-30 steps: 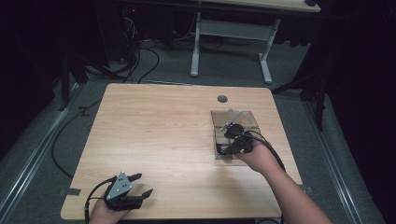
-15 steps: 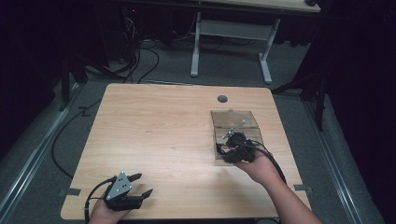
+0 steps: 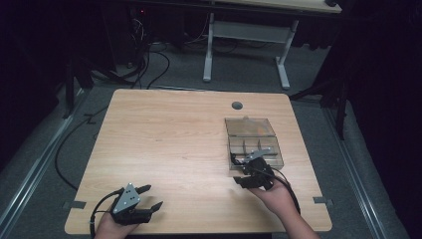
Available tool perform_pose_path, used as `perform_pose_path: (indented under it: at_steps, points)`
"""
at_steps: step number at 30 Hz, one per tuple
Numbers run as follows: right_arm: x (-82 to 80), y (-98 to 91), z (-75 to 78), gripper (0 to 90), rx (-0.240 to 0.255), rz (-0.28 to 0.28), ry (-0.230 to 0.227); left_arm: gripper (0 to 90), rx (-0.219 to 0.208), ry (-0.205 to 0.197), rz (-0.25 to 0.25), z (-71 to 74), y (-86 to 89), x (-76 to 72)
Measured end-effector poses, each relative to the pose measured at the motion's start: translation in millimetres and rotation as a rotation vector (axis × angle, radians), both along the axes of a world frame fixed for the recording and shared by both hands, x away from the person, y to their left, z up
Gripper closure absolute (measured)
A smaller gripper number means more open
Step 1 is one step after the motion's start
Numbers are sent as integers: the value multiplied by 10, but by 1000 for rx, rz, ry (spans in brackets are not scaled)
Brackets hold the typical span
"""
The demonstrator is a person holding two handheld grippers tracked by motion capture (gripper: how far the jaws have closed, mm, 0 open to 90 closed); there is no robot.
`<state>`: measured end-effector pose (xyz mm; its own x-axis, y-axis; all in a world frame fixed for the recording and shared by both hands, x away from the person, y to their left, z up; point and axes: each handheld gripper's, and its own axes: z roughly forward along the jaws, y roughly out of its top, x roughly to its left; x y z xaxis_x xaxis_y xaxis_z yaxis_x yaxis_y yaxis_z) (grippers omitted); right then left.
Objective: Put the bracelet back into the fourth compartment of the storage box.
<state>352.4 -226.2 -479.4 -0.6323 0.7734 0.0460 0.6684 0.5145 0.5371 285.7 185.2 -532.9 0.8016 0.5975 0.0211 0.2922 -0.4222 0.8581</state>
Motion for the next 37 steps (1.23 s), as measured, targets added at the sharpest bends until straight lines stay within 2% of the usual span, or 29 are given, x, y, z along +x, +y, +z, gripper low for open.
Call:
perform_pose_path:
  at_steps: [2, 3, 6, 7, 8, 9, 14, 17, 18, 19, 23, 25, 28, 37]
  points:
    - [-48, 5, -43, 492, 21, 6, -29, 298, 1, -1, 1, 0, 0, 0]
    - [-48, 5, -43, 492, 21, 6, -29, 298, -1, -3, 2, -1, 0, -1]
    - [-142, 22, -140, 474, 53, 9, -92, 298, -5, -7, -1, 0, 0, -3]
    - [-198, 31, -231, 469, 93, 8, -129, 298, -7, -9, 1, -1, -1, -5]
    - [-198, 31, -231, 469, 93, 8, -129, 298, -7, -9, 1, -1, -1, -5]
    - [-248, 43, -316, 461, 116, -1, -159, 298, -8, -9, 1, -1, 0, -5]
    - [-330, 51, -407, 457, 159, -21, -194, 299, -8, -10, 2, 0, 1, -6]
    - [-418, 7, -485, 459, 242, -52, -256, 300, -6, -13, 3, -2, -1, -6]
    - [-427, 1, -499, 450, 237, -63, -246, 301, -3, -16, 3, 0, -5, -7]
    - [-437, 4, -497, 449, 237, -59, -266, 303, 0, -13, 0, -1, -11, -3]
    - [-390, 30, -510, 441, 212, -68, -220, 302, 8, -13, 3, -2, -23, 2]
    - [-392, 53, -513, 442, 188, -56, -229, 302, 7, -14, 11, -2, -22, 1]
    - [-403, 62, -512, 442, 184, -46, -237, 302, 9, -17, 14, -3, -25, -1]
    - [-385, 61, -516, 440, 184, -57, -211, 302, 4, -19, 10, -2, -21, -5]
